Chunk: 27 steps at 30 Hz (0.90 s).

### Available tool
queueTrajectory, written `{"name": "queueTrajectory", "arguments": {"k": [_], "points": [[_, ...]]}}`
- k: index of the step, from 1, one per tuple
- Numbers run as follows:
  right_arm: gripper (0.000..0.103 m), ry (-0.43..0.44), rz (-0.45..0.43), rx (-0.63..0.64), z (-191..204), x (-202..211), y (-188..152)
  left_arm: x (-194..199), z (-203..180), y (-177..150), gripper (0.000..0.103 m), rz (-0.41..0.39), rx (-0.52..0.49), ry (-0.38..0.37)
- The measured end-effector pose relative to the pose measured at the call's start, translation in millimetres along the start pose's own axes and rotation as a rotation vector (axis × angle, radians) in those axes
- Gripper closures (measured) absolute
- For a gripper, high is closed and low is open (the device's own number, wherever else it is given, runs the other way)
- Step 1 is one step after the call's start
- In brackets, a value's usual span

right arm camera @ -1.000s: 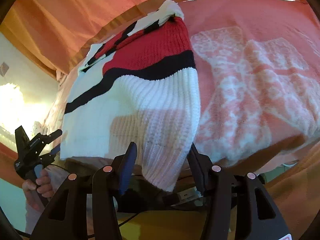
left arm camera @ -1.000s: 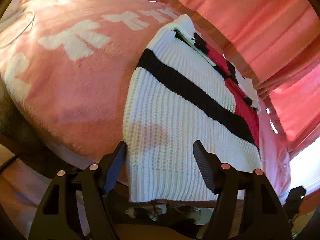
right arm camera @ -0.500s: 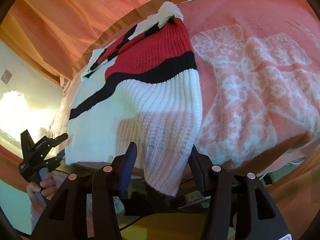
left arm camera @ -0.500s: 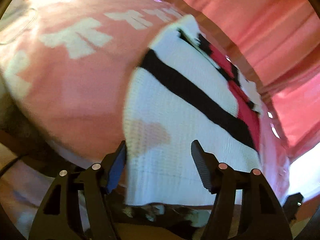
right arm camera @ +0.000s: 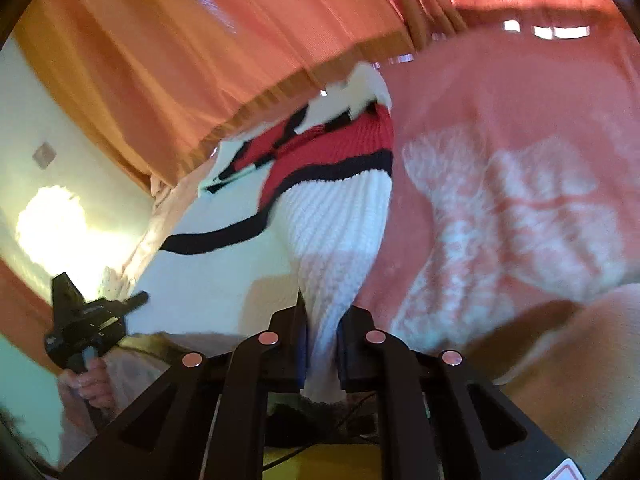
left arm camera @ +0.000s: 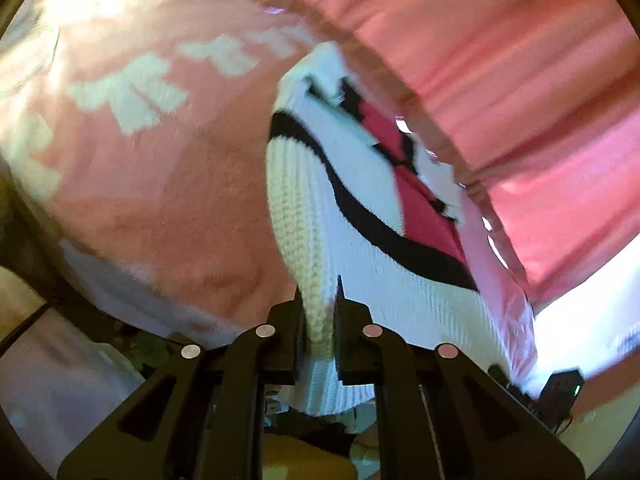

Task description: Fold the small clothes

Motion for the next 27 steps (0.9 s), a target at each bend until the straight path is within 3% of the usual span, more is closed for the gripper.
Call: {"name": "queueTrajectory", "arguments": {"k": [2, 6, 8, 12, 14, 18, 21, 24, 27], "points": [[0.093, -0.018, -0.017, 0.035, 3, 22, -6, 21, -16, -14, 0.094, 0.001, -0.055, -0.025], [0.093, -0.042, 0.008, 0.105, 1, 62, -32, 59, -43, -46, 0.094, 0.033, -0.071, -0.108], [0.093, -0.040, 0.017, 0.113, 1, 86, -41, 80, -53, -53, 0.094, 0.020, -0.084, -0.116], [0.093, 0.048, -0.071, 0.119, 24, 120, -11, 107, -72, -20, 0.093, -0.066, -0.119, -0.103], [0.093, 0.089, -0.143, 0.165, 39, 118, 27, 99, -84, 20, 0.093, -0.121, -0.182, -0.085], [0.092, 0.131, -0.222, 0.177, 43, 58, 115, 44, -99, 102, 0.092, -0.194, -0.270, -0.020], [0.092, 0.115, -0.202, 0.123, 26, -15, 161, -15, -93, 150, 0.092, -0.213, -0.307, 0.080], [0.091, 0.086, -0.151, 0.055, 6, -92, 195, -89, -72, 186, 0.092, -0.167, -0.309, 0.188], [0.087, 0.041, -0.080, 0.006, -15, -159, 212, -149, -37, 201, 0.092, -0.098, -0.253, 0.237]]}}
Point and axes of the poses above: each gripper's, at about its wrist camera, not at the fingertips, and x roughly against the way its jaws point, z to its left, y to its top, the point moved 6 cm from there along -x, roughly the way its jaws point, and after that the axes turned 8 degrees about -x, right-handed, at the moved point
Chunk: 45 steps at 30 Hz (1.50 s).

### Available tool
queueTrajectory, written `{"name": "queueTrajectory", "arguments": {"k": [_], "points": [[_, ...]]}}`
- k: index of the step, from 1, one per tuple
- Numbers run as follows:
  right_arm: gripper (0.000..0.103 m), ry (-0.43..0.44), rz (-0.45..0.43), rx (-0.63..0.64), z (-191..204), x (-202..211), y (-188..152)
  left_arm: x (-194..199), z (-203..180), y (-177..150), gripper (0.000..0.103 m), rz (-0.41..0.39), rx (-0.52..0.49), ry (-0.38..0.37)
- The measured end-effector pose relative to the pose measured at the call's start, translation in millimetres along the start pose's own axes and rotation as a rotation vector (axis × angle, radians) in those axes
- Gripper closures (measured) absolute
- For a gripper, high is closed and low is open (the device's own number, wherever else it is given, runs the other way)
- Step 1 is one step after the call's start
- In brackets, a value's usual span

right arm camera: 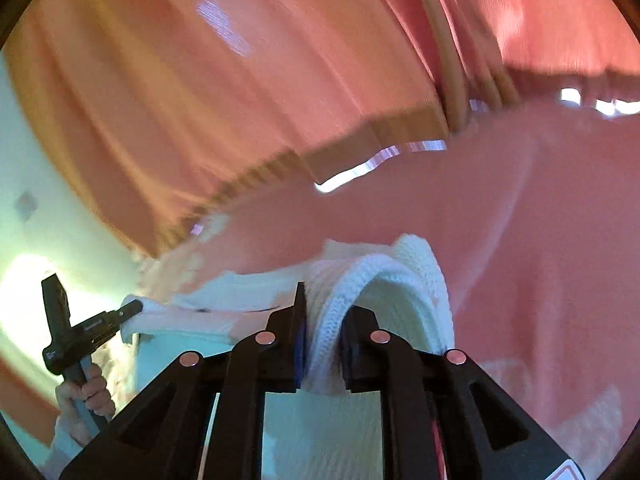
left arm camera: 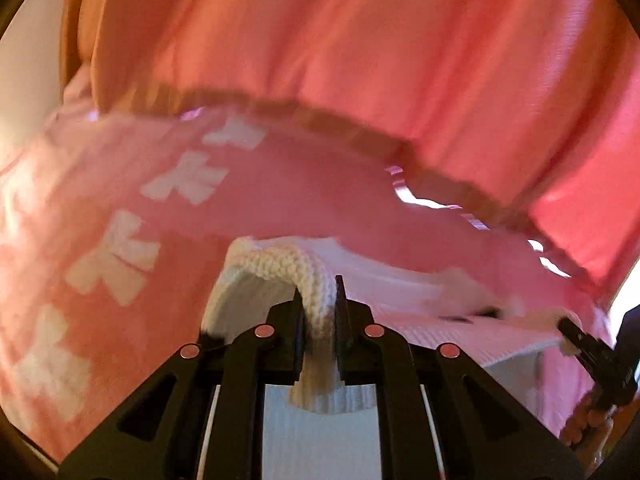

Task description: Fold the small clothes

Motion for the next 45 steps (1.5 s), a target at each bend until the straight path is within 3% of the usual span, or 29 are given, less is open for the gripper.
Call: {"name": "queueTrajectory", "arguments": {"k": [2, 6, 7, 10, 11, 14, 18, 22, 24, 27, 28, 29, 30, 31, 34, 35, 37, 39, 40, 43, 45], "points": [[0.083, -0.034, 0.013, -0.044, -16, -29, 7, -36, 14, -4, 0.089, 0.058, 0.020, 0.018], [0.072, -0.028, -0.043, -0.077, -27, -26, 16, -49, 19, -8, 0.081, 0.042, 0.043, 0.026], [0.066, -0.019, -0.072, -0.080, -29, -18, 18, -47, 19, -5, 0.073, 0.026, 0.051, 0.018], [0.059, -0.016, -0.162, -0.069, -27, 1, 24, -40, 17, 4, 0.045, -0.038, 0.040, 0.015], [0.052, -0.014, -0.189, -0.051, -24, 9, 26, -32, 18, 7, 0.044, -0.073, 0.033, 0.032], [0.050, -0.048, -0.179, 0.067, -11, 14, 16, -3, 22, 11, 0.032, -0.174, -0.009, 0.074], [0.038, -0.164, -0.106, 0.239, -1, -2, -3, -5, 27, -2, 0.026, -0.119, -0.033, 0.067], [0.037, -0.198, -0.029, 0.238, -7, -25, -8, -44, 33, -9, 0.026, 0.030, 0.064, 0.002], [0.037, -0.225, 0.003, 0.237, -11, -34, -10, -53, 30, -9, 0.026, 0.052, 0.093, -0.024], [0.038, -0.221, 0.000, 0.235, -12, -34, -12, -56, 22, -8, 0.026, 0.041, 0.020, 0.019], [0.046, -0.219, -0.003, 0.237, -13, -34, -12, -57, 19, -8, 0.029, 0.045, 0.006, 0.028], [0.076, -0.214, 0.000, 0.230, -15, -36, -10, -59, 17, -8, 0.036, 0.046, -0.008, 0.035], [0.094, -0.204, 0.011, 0.212, -17, -38, -9, -59, 16, -8, 0.056, 0.045, -0.014, 0.044], [0.095, -0.172, 0.015, 0.169, -18, -38, -6, -57, 17, -6, 0.076, 0.036, -0.010, 0.040], [0.096, -0.069, -0.063, 0.089, -14, -18, 7, -42, 25, 7, 0.090, -0.021, 0.043, -0.006], [0.096, -0.111, -0.083, 0.082, -22, -16, 10, -41, 29, 9, 0.090, -0.024, 0.046, 0.010], [0.096, -0.246, 0.007, 0.012, -57, -35, 5, -52, 46, 6, 0.090, 0.030, 0.050, 0.090], [0.096, -0.233, 0.069, -0.084, -76, -45, -2, -66, 63, -3, 0.090, 0.095, 0.137, 0.084], [0.096, -0.215, 0.056, -0.092, -74, -41, 0, -66, 67, -4, 0.090, 0.090, 0.168, 0.068], [0.095, -0.184, -0.009, -0.024, -54, -26, 4, -56, 59, 2, 0.090, 0.057, 0.117, 0.079], [0.092, -0.264, 0.019, 0.007, -60, -36, -1, -58, 57, 2, 0.089, 0.058, 0.082, 0.113]]}}
Point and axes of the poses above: each gripper's, at about its wrist camera, not at the fingertips, and x roughly against the way its jaws point, z to its left, y to its top, the point moved 6 cm from there along -x, roughly the way its jaws point, and after that the axes turned 8 degrees about -x, right-handed, at the moved point
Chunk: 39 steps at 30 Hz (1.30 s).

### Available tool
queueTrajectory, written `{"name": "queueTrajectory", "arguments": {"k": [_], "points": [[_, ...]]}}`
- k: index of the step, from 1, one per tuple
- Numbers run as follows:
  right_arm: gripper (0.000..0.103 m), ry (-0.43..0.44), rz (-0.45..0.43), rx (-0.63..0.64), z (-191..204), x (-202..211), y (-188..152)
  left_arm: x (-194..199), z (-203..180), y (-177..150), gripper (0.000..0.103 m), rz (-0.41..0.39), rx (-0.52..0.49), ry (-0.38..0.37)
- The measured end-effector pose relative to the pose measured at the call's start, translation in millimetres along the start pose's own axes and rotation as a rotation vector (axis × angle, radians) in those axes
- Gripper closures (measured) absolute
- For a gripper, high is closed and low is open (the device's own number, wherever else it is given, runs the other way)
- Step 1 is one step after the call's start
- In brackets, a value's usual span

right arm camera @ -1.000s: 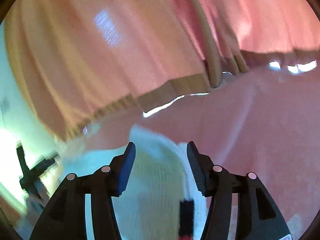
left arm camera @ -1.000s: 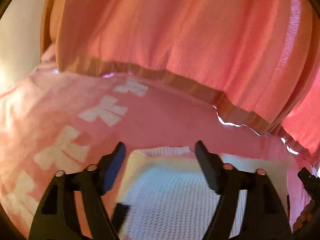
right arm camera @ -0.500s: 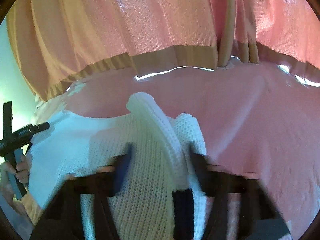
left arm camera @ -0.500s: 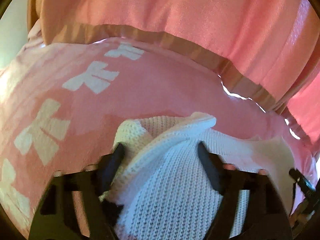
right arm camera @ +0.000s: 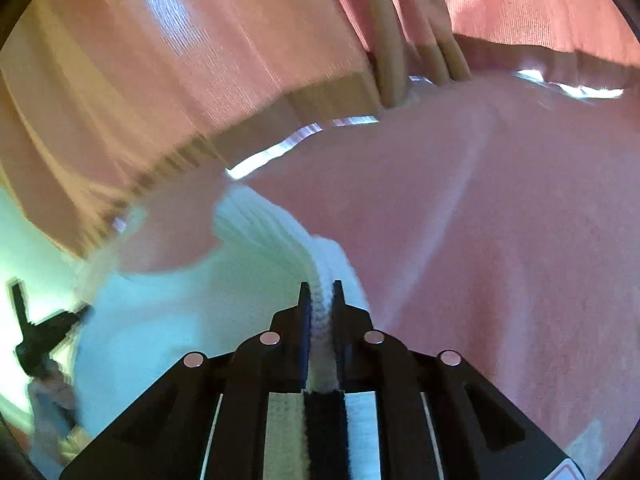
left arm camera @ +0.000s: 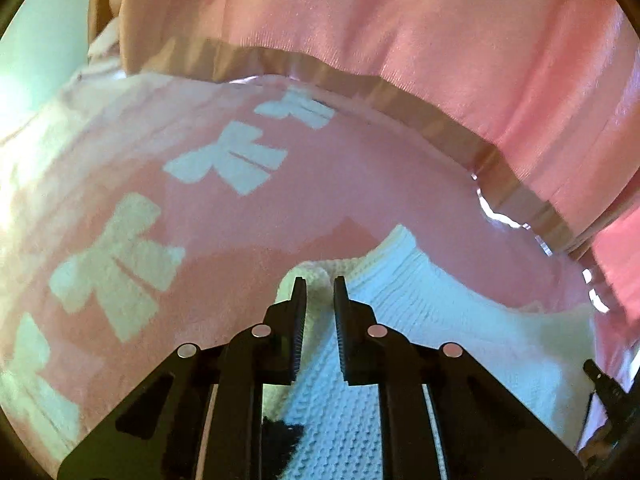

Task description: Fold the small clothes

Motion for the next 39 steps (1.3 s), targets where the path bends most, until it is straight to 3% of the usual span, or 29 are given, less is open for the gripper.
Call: {"name": "queueTrajectory", "arguments": {"k": [3, 5, 6, 7, 9, 12, 13, 16, 18, 21, 24, 26, 28, 30, 31, 32, 36, 39], "points": [[0.092, 0.012, -0.052, -0.014, 5, 13, 1, 1, -1, -2, 0.085, 0.003, -0.008, 0.028], [0.086, -0.026, -0.170, 0.065, 17, 43, 1, 17, -5, -3, 0.066, -0.025, -0.024, 0.030], [0.082, -0.038, -0.213, 0.102, 22, 56, -2, 28, -5, -5, 0.049, -0.048, -0.037, 0.031], [0.074, -0.041, -0.243, 0.135, 27, 67, -7, 37, -6, -8, 0.044, -0.074, -0.048, 0.031], [0.074, -0.014, -0.260, 0.186, 38, 87, -24, 60, -12, -19, 0.044, -0.116, -0.089, 0.010], [0.091, 0.033, -0.193, 0.193, 41, 91, -62, 82, -28, -44, 0.044, -0.150, -0.137, -0.046], [0.098, 0.011, -0.143, 0.195, 39, 84, -77, 83, -31, -52, 0.044, -0.141, -0.151, -0.051], [0.103, -0.132, 0.004, 0.143, 14, 57, -107, 71, -39, -86, 0.044, -0.049, -0.214, 0.008], [0.103, -0.125, -0.003, 0.073, 5, 62, -104, 65, -35, -97, 0.047, -0.016, -0.238, 0.071], [0.103, -0.115, -0.069, 0.054, 2, 80, -100, 78, -29, -95, 0.048, -0.062, -0.226, 0.094], [0.103, -0.121, 0.003, 0.022, -6, 71, -111, 85, -18, -104, 0.049, -0.056, -0.174, 0.093], [0.102, -0.104, -0.009, 0.015, -4, 77, -113, 92, -12, -110, 0.049, -0.061, -0.152, 0.088], [0.093, -0.088, -0.080, 0.018, -1, 95, -112, 103, -8, -113, 0.043, -0.093, -0.141, 0.099], [0.076, -0.093, -0.110, -0.001, -6, 103, -118, 122, 4, -119, 0.036, -0.148, -0.103, 0.129], [0.062, -0.095, -0.104, -0.024, -10, 105, -122, 125, 8, -120, 0.032, -0.158, -0.084, 0.125], [0.057, -0.096, -0.089, -0.043, -13, 103, -126, 128, 16, -122, 0.029, -0.160, -0.052, 0.110], [0.055, -0.071, -0.003, -0.124, -26, 89, -138, 117, 35, -134, 0.025, -0.085, 0.017, 0.068], [0.051, -0.026, 0.019, -0.182, -33, 80, -137, 103, 33, -139, 0.029, -0.025, 0.052, -0.042]]}}
Point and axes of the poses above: each gripper's, at about its wrist camera, not at the fingertips, and x roughly against the way its jaws point, z to its left, y to its top, the point moved 6 cm from there along -x, roughly the way its jaws point, and after that the axes turned 8 degrees about -x, right-handed, at the moved point
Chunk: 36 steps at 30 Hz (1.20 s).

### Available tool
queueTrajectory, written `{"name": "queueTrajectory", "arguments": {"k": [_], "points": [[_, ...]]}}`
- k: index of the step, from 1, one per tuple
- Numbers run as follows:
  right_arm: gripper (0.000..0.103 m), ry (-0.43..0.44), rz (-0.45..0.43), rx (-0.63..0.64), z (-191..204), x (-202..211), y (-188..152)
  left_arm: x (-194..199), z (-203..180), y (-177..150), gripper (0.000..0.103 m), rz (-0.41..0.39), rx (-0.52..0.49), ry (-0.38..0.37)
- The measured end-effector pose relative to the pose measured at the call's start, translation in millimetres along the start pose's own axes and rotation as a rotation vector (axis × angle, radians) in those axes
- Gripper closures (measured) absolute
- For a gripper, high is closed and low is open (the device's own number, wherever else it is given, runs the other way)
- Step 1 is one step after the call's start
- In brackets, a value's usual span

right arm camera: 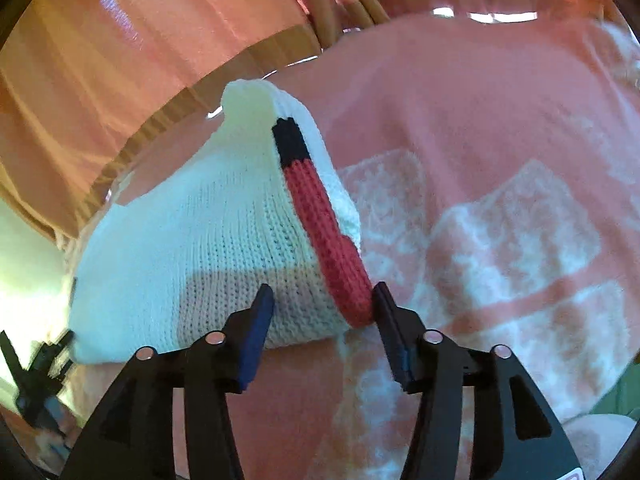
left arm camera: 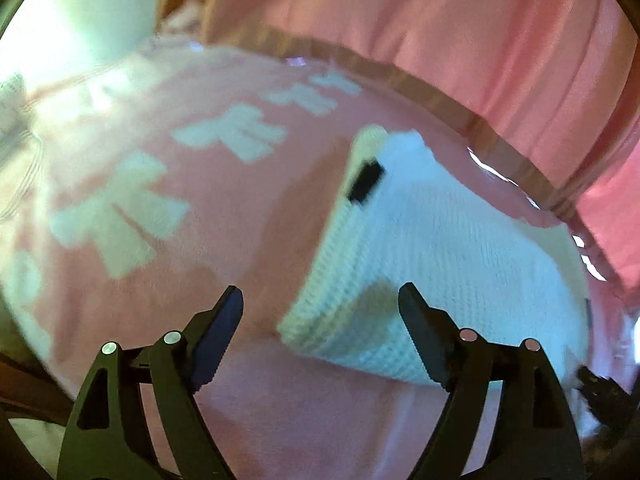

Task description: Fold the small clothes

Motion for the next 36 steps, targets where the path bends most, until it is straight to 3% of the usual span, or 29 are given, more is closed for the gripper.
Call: {"name": "queueTrajectory", "arguments": {"k": [1, 2, 3, 4, 6, 10, 12, 14, 16, 18, 21, 23, 28, 30, 32, 35, 36], "points": [[0.055, 0.016, 0.010, -0.021, -2, -3, 1, -2, -2, -1, 0.041, 0.004, 0.004, -0.027], [0.077, 0.039, 0.024, -0.037, -2, -8, 3, -6, -5, -2, 0.049, 0.016, 0.002, -0.071], [0.085, 0.056, 0.032, -0.046, -3, -10, 3, -8, -7, -2, 0.067, 0.027, -0.005, -0.083], [0.086, 0.071, 0.034, -0.052, -2, -9, 5, -9, -9, -2, 0.080, 0.032, -0.014, -0.082], [0.089, 0.069, -0.012, -0.026, 2, 6, 8, 1, -12, 1, 0.088, 0.027, -0.032, -0.093], [0.091, 0.018, -0.091, 0.043, 5, 51, 11, 27, -8, -1, 0.089, 0.045, -0.037, -0.077], [0.091, -0.082, -0.071, 0.108, 2, 49, 6, 24, -3, -15, 0.089, 0.110, -0.034, -0.055], [0.090, -0.151, 0.013, 0.128, -8, 29, -4, 14, 1, -30, 0.086, 0.160, -0.039, -0.019], [0.088, -0.173, 0.055, 0.120, -12, 23, -8, 19, -1, -32, 0.082, 0.148, -0.048, 0.008], [0.085, -0.184, -0.007, 0.138, -6, 38, -2, 33, -8, -23, 0.079, 0.124, -0.076, 0.037], [0.072, -0.169, -0.119, 0.212, 14, 64, 16, 60, -19, 4, 0.061, 0.040, -0.090, 0.028], [0.054, -0.106, -0.140, 0.265, 35, 68, 33, 68, -35, 33, 0.050, -0.012, -0.123, 0.010], [0.054, -0.025, -0.123, 0.377, 79, 25, 71, 22, -83, 99, 0.041, -0.034, -0.197, -0.009], [0.054, -0.017, -0.090, 0.404, 92, -9, 86, -19, -94, 111, 0.041, 0.017, -0.201, 0.014], [0.054, -0.064, -0.077, 0.414, 96, -38, 97, -57, -93, 113, 0.042, 0.066, -0.191, 0.050], [0.047, -0.106, -0.052, 0.411, 92, -73, 108, -87, -81, 107, 0.047, 0.084, -0.174, 0.087], [0.047, -0.101, -0.038, 0.399, 90, -79, 108, -92, -76, 104, 0.057, 0.087, -0.175, 0.105]]}}
Point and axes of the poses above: each gripper's, at about its wrist camera, not at the fingertips, and x roughly against the way its jaws point, z to its left, y to its top, the point moved 6 cm from there along -x, roughly the way its jaws point, and after that the axes turned 8 degrees about -x, right-handed, at the moved point
